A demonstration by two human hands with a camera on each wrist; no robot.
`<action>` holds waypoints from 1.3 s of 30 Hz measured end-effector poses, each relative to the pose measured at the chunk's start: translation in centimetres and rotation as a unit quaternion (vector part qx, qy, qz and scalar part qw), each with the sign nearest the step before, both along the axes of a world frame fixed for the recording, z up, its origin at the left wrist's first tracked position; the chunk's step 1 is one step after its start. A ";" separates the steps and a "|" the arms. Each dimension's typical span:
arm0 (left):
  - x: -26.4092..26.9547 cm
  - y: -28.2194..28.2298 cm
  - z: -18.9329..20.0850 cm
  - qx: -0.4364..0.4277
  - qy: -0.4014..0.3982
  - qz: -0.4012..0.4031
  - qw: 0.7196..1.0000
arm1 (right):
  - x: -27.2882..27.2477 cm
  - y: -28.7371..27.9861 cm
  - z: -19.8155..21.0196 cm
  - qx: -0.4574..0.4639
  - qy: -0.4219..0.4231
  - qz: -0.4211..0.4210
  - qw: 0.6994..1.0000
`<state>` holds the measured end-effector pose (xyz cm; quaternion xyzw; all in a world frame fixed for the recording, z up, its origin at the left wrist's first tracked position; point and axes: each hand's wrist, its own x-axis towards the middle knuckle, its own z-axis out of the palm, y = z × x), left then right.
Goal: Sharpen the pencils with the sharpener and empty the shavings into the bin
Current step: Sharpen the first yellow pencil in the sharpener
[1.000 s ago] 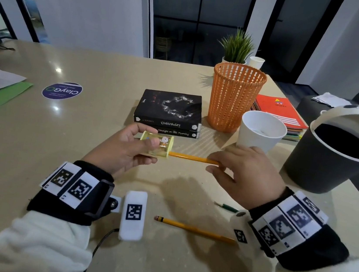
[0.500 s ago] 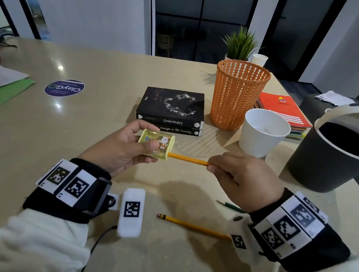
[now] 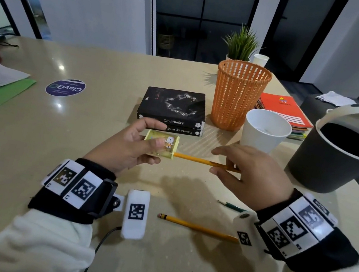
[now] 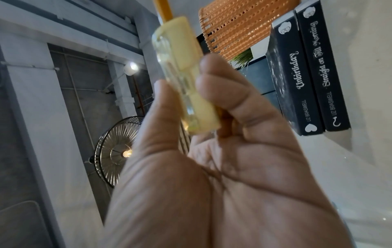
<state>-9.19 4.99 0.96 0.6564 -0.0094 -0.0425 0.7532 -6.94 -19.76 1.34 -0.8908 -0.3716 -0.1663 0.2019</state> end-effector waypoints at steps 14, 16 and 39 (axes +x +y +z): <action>0.2 0.7 -0.2 -0.026 0.006 -0.021 0.999 | -0.5 0.4 0.0 0.042 -0.065 0.070 0.995; 0.3 0.8 -0.2 -0.015 0.002 -0.023 1.000 | -0.5 0.4 0.1 0.047 -0.041 0.073 0.995; 0.1 1.9 0.0 -0.021 -0.018 0.012 1.000 | -0.2 -1.0 0.5 0.021 0.031 0.015 0.999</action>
